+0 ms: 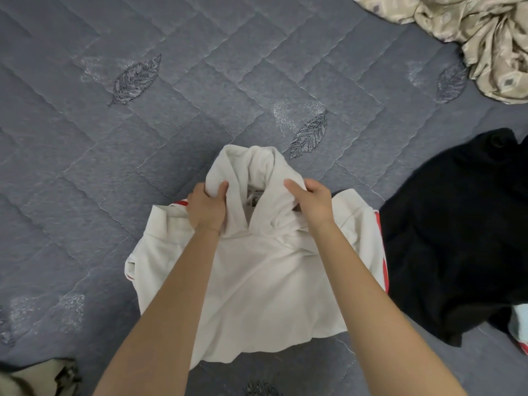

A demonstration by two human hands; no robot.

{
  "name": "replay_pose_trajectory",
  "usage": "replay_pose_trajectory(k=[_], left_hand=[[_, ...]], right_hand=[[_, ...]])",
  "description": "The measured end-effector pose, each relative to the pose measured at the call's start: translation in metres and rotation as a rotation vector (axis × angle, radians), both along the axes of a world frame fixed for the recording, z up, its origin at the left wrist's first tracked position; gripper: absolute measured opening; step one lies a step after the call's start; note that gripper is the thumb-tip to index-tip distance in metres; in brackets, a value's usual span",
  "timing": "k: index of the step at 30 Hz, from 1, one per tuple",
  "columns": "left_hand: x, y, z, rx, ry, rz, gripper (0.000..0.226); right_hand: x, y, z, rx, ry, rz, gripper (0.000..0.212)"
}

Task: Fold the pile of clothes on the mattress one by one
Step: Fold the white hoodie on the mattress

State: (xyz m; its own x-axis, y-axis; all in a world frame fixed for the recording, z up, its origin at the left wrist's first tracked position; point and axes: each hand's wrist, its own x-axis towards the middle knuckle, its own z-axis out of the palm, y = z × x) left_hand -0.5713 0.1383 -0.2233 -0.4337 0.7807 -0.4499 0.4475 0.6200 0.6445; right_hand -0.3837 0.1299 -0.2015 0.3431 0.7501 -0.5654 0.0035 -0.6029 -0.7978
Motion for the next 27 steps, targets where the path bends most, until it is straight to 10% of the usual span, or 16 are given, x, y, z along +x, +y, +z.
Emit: replay_pose_trajectory(k=[6,14,18,22,27], left_hand=[[-0.003,0.009,0.035,0.238,-0.327,0.12,0.027],[-0.022,0.038,0.095,0.34,-0.963,0.144,0.02],[-0.032,0.041,0.105,0.198,-1.086,0.116,0.014],[-0.027,0.031,0.091,-0.154,-1.087,0.127,0.053],[-0.006,0.012,0.082,-0.359,-0.897,-0.124,0.037]], right_hand=[[0.005,0.015,0.038,-0.028,0.32,-0.216,0.011],[0.019,0.046,0.097,0.252,0.568,-0.191,0.023],[0.02,0.047,0.098,0.145,0.524,-0.13,0.031],[0.01,0.037,0.092,0.028,0.539,-0.093,0.057],[0.005,0.025,0.084,-0.035,0.582,0.124,0.022]])
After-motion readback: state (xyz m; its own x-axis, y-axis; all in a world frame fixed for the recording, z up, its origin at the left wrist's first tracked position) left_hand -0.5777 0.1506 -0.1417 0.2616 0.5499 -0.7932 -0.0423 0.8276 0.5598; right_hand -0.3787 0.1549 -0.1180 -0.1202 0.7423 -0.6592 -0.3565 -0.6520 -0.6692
